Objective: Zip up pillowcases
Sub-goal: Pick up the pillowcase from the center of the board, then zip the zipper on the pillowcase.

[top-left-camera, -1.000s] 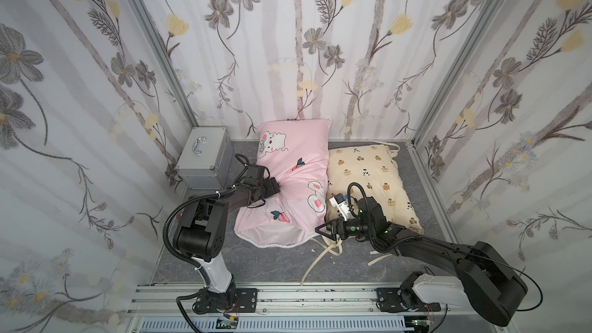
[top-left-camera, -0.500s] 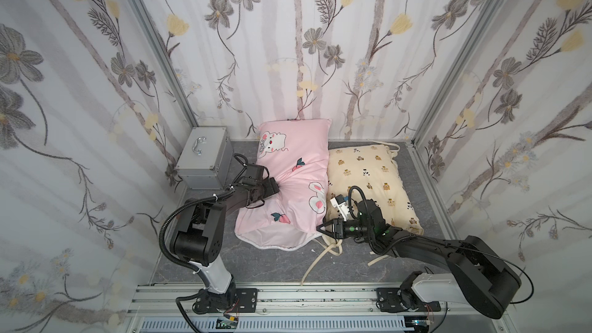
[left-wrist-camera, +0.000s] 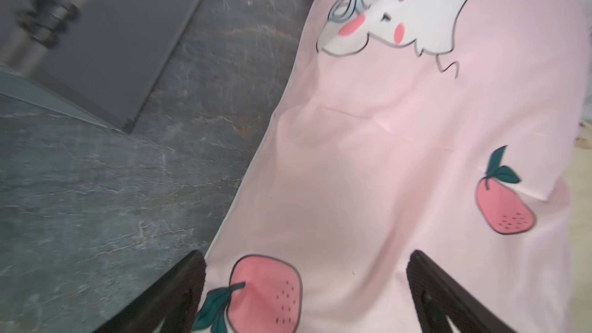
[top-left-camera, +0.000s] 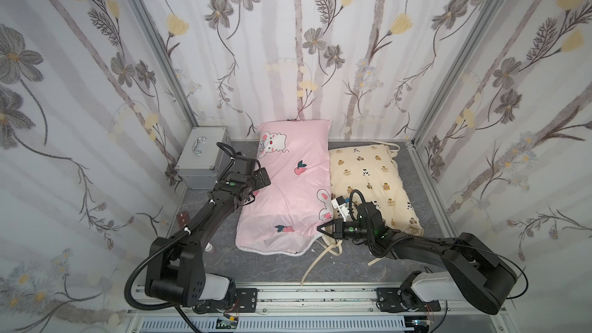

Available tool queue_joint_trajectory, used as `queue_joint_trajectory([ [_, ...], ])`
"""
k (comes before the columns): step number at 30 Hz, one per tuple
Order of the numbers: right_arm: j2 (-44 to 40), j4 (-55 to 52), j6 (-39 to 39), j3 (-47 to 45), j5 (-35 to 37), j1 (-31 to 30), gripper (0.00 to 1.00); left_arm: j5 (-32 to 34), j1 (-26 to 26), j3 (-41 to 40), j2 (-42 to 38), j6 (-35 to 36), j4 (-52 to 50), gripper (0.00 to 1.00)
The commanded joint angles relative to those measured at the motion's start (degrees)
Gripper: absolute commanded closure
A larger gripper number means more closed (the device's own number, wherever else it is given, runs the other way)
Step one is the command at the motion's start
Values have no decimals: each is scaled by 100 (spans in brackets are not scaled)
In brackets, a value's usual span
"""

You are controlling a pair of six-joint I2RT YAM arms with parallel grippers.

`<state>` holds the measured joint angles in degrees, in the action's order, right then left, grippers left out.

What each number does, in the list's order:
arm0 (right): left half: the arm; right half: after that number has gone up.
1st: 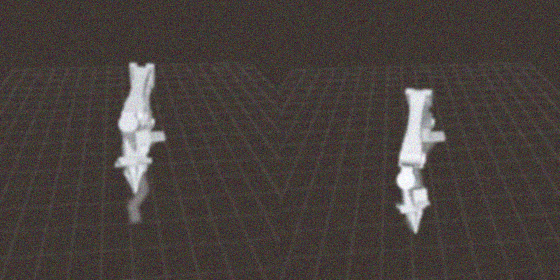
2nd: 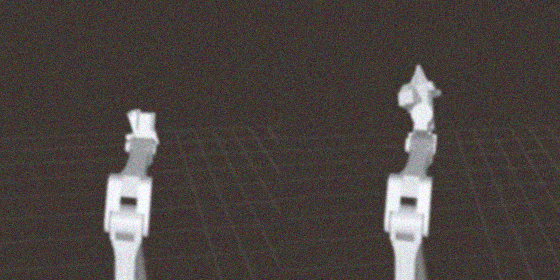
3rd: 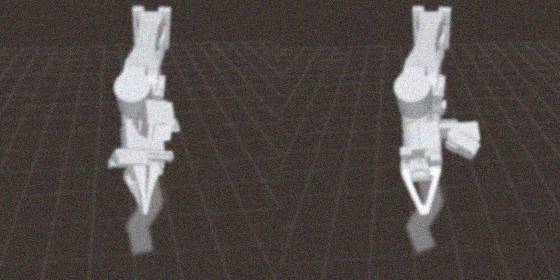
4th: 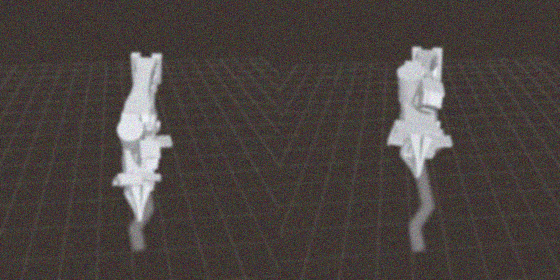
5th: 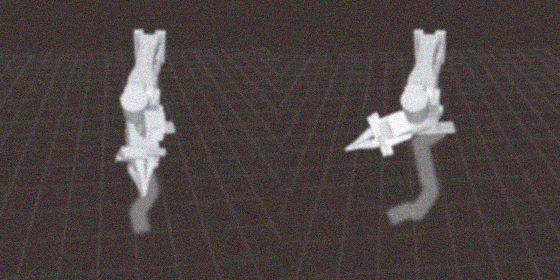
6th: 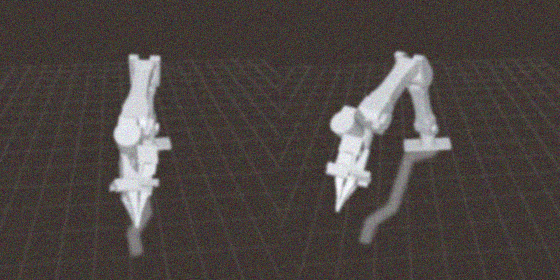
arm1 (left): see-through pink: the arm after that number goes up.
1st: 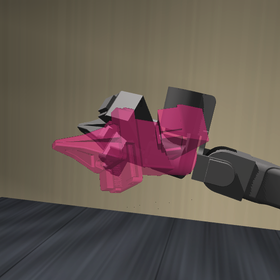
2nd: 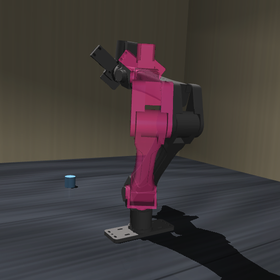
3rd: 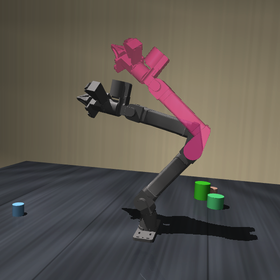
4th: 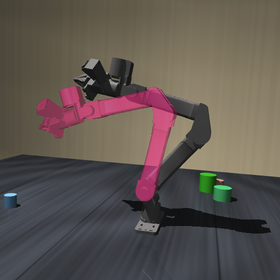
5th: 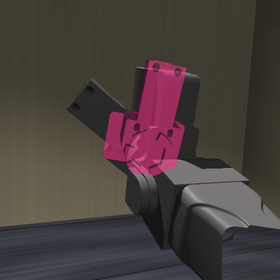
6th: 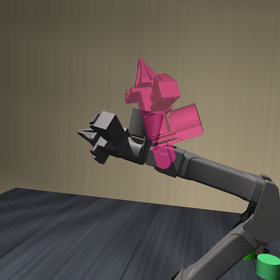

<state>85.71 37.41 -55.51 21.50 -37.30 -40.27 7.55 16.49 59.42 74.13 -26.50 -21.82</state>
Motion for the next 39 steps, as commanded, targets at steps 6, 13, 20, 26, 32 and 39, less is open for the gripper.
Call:
queue_joint_trajectory([
  [6,-164,769,-927,-104,-80,75,100,-1245,1786,-507,-1555,-1232,-891,13],
  [13,-239,1233,-1355,-277,-306,392,100,-2136,2952,-1735,-1933,-3091,870,33],
  [20,-91,2088,-1885,-537,-355,595,100,-2200,3647,-2300,-1779,-3936,2144,45],
  [26,131,2810,-2234,-645,-478,616,100,-2208,3695,-2630,-1549,-4153,2637,51],
  [32,336,3203,-2407,-726,-527,547,100,-2117,3695,-2523,-1319,-4021,2699,56],
  [39,536,3624,-2597,-630,-578,424,100,-2134,3682,-2485,-1031,-3984,2833,60],
])
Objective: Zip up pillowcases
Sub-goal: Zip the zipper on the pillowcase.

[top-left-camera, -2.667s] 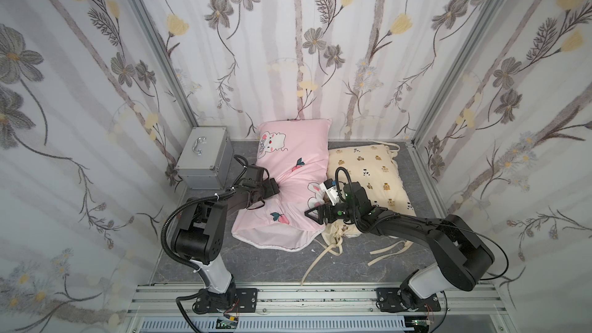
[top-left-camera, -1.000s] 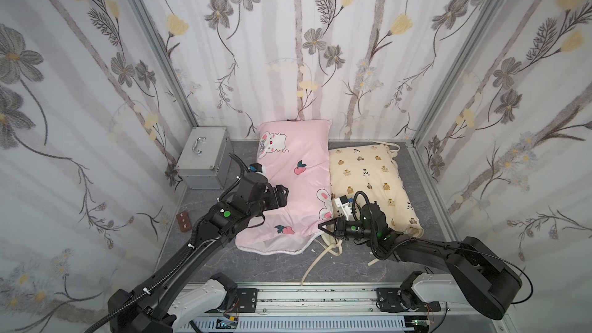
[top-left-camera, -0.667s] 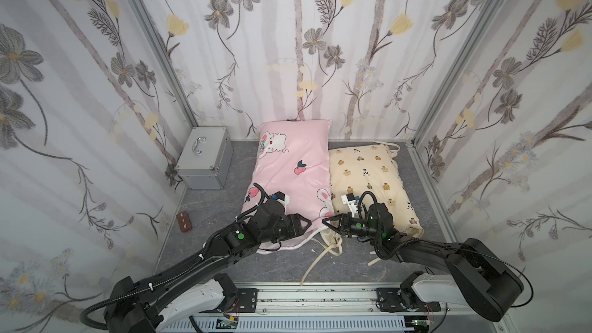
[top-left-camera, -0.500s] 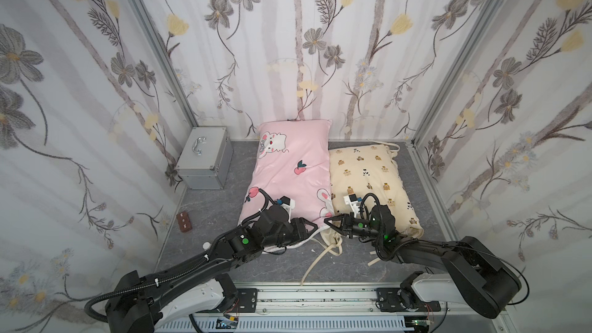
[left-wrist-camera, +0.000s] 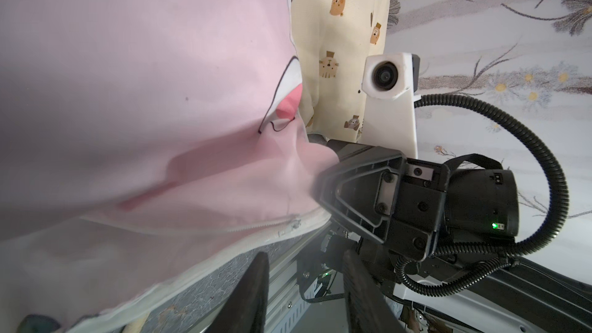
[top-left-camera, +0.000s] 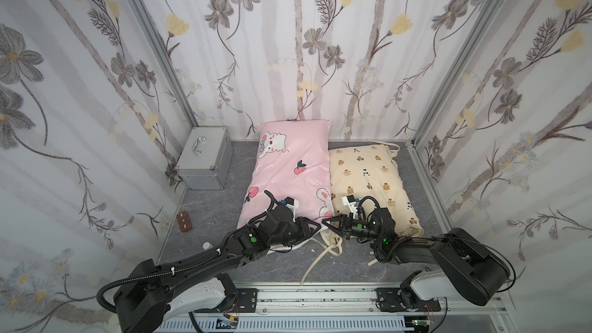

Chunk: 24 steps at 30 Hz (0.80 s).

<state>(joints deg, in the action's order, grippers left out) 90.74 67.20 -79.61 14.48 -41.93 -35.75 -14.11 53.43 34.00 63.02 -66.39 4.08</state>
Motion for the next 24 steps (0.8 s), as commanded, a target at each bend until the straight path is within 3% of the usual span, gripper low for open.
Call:
queue_joint_trajectory([
  [1,218,706,-217,72,-118,-44,100,46,-17,74,119,22,225,60],
  [12,452,1027,-372,64,-101,-112,100,-21,-140,75,354,15,577,64],
  [24,492,839,-270,56,70,-100,100,-13,-161,-95,333,-162,866,77],
])
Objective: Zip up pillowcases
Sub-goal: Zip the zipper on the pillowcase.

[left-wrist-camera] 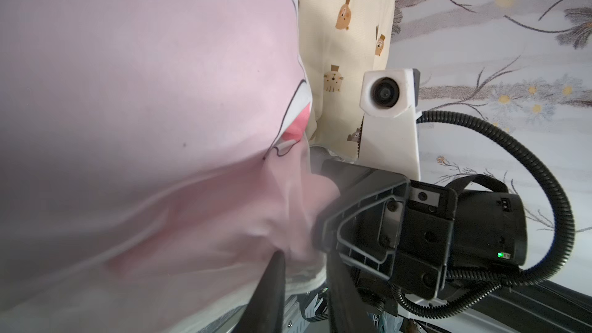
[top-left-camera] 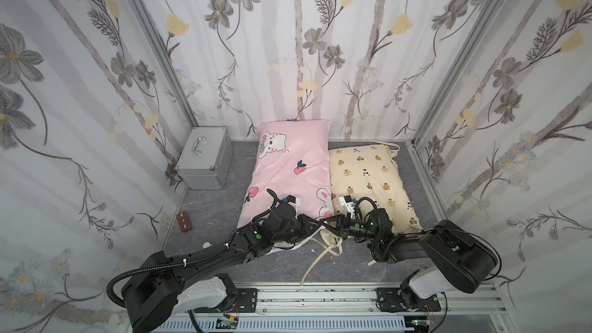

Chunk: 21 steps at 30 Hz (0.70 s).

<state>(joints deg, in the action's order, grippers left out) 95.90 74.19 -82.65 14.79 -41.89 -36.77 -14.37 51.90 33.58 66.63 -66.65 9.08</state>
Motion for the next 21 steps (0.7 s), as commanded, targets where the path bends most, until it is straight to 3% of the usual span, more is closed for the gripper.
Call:
queue_joint_trajectory([
  [1,-27,90,54,34,84,2,100,14,-6,-71,-27,-167,406,78],
  [12,-399,-837,543,76,261,65,100,31,-13,-173,-45,-261,531,83],
  [21,-391,-800,531,97,260,65,100,57,-13,-106,104,-260,628,86],
])
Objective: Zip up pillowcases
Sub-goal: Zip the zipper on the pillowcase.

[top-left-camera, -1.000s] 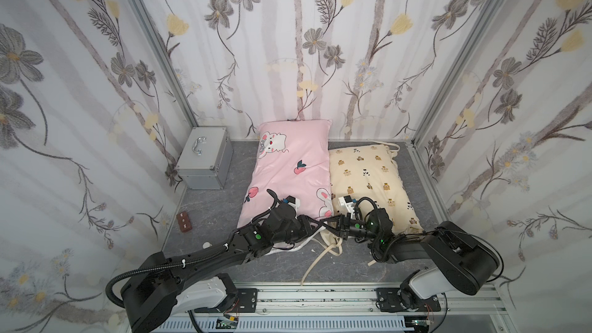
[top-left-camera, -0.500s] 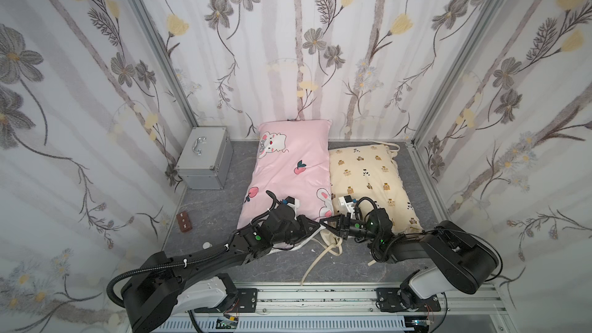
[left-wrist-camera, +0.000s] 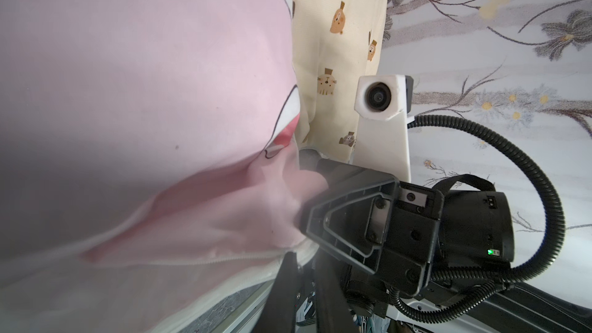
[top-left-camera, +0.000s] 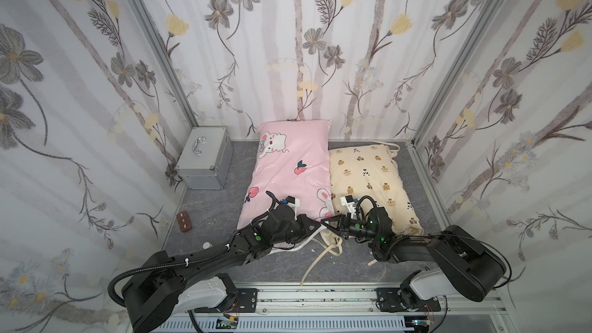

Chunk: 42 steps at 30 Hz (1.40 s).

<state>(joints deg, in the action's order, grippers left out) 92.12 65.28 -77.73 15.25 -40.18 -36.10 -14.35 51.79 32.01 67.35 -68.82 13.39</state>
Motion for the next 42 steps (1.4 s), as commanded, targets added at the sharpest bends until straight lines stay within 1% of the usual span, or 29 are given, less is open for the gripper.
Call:
queue_joint_trajectory([
  [1,-26,94,41,49,90,-5,100,57,-2,37,40,-37,199,86],
  [7,-31,105,57,40,74,-3,100,68,-2,30,93,-23,211,83],
  [13,-10,130,56,40,70,-3,100,99,-2,3,127,-33,261,84],
  [23,-28,111,61,31,85,-3,100,134,-2,-2,138,31,180,100],
  [26,-27,43,70,47,88,-6,100,176,-2,25,133,124,44,100],
  [29,-308,-172,157,90,89,5,100,349,-2,130,75,402,-489,100],
  [32,-656,-1047,629,277,224,15,100,614,-2,254,42,743,-1300,100],
  [35,-1153,-2305,1307,584,485,23,100,699,-2,133,59,808,-1536,100],
  [39,-1745,-4112,2177,1098,1042,25,100,925,-2,-8,-21,895,-2024,100],
  [42,-2020,-5001,2615,1372,1419,58,100,1170,-15,-64,-219,1001,-2547,100],
])
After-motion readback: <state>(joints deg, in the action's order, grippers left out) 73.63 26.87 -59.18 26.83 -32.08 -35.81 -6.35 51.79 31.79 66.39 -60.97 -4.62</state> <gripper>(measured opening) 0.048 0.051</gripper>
